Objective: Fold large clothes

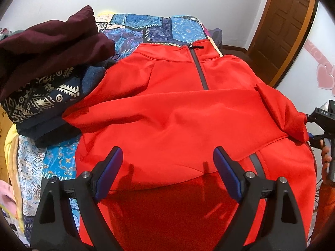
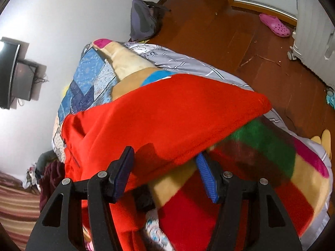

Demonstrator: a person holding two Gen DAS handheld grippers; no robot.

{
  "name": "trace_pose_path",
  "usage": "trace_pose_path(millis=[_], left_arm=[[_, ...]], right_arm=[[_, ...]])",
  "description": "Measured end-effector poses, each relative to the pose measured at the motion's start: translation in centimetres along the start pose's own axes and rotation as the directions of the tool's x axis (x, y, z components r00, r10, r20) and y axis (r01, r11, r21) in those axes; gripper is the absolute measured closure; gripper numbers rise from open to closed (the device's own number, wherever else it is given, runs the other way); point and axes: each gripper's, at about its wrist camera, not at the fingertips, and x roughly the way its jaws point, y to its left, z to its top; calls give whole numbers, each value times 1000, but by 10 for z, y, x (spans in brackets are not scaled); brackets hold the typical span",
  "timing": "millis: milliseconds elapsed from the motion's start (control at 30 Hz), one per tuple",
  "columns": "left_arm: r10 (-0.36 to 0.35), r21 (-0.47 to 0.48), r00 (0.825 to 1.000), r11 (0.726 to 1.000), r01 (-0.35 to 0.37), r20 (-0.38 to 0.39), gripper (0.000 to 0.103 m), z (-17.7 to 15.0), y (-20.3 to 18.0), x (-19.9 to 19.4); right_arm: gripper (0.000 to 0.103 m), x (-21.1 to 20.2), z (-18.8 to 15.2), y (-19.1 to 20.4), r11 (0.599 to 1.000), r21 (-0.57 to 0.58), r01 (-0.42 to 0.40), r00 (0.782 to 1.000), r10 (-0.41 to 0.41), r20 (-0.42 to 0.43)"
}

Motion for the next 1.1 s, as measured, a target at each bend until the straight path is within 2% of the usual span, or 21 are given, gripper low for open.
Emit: trace_pose_path(millis=[233,267,300,367,433,500,633,733,900,1000,1100], left_arm=[[23,-4,1000,1000,-23,17,15,0,6,-6],[26,-7,999,1000,-26,20,15,0,7,-7],[30,-11,999,1000,-30,24,15,0,9,-9],[36,-22,999,999,-35,30,15,0,14,-11],[39,-30,999,999,-38,36,15,0,17,-13],[43,-41,998,998,-42,43,15,0,21,-16],[43,-61,997,997,-40,58,15,-1,29,-21],[46,-72,997,997,-41,69,15,-2,35,-26],[49,-98,994,994,-39,97,15,-6,49,-38],[53,-122,992,992,-39,115,15,-9,61,-46],[69,-151,989,987,-49,133,15,-14,76,-56]], right_arm=[[49,16,30,-6,998,33,54,998,-55,32],[60,13,31,-4,997,25,69,996,-70,46],[78,10,32,0,996,9,94,993,-94,66],[94,7,35,6,995,-7,97,992,-96,75],[95,-1,35,16,997,-28,70,993,-67,93],[96,-14,31,34,993,-84,79,988,-67,140],[96,-48,16,86,968,-243,63,976,-9,218],[96,-68,-1,130,929,-367,39,970,53,237],[96,-83,-41,206,822,-569,-19,968,157,194],[96,-77,-73,249,746,-662,-73,971,205,124],[96,-54,-110,283,676,-725,-132,978,209,16]])
